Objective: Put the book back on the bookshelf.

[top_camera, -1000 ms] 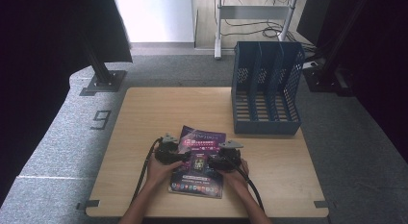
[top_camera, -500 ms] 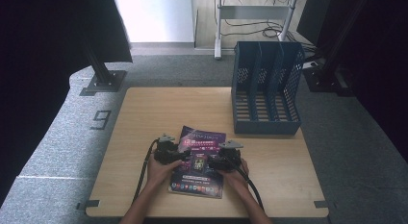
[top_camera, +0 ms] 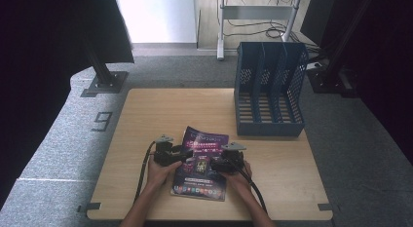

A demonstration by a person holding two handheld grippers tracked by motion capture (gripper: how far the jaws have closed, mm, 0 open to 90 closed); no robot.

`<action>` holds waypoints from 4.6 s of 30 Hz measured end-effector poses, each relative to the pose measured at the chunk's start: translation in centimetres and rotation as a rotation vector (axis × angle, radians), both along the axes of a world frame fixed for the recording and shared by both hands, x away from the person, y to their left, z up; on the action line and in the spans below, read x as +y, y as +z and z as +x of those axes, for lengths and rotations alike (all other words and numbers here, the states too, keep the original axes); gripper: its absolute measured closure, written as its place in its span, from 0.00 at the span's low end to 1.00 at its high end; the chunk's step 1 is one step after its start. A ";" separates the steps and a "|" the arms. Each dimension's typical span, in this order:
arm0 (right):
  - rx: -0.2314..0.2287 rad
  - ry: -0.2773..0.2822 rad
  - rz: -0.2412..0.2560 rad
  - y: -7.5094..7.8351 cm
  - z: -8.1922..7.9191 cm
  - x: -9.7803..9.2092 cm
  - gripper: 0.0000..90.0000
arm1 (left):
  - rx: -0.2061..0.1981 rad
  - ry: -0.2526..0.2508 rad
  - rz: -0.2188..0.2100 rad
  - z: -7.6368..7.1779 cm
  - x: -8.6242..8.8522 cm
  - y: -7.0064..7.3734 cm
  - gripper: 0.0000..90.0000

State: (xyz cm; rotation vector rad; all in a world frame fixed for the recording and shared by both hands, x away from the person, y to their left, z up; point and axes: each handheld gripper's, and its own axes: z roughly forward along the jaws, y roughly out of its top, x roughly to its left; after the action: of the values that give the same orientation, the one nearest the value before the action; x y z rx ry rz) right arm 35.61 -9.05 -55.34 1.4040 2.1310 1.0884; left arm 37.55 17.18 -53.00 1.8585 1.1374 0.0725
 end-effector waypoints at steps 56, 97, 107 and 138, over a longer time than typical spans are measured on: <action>0.000 0.002 -0.002 0.0 0.0 0.0 0.21 | -0.144 0.005 0.223 0.6 -3.1 -1.1 0.71; -0.031 -0.015 0.064 0.7 -0.1 -1.9 0.27 | -0.276 -0.038 0.094 -1.6 -3.2 1.7 0.95; -0.070 -0.002 0.125 2.0 -0.3 -2.9 0.25 | -0.302 -0.047 0.076 -2.2 -3.0 2.7 0.95; -0.080 0.066 0.205 3.3 -0.3 -3.9 0.20 | -0.397 -0.115 0.029 -4.6 -3.5 6.1 0.95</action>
State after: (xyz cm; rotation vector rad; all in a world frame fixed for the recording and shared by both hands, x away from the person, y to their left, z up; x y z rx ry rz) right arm 35.31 -12.93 -52.02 1.3596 2.0707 1.3980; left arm 32.91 13.71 -46.92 1.8275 0.7575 0.3773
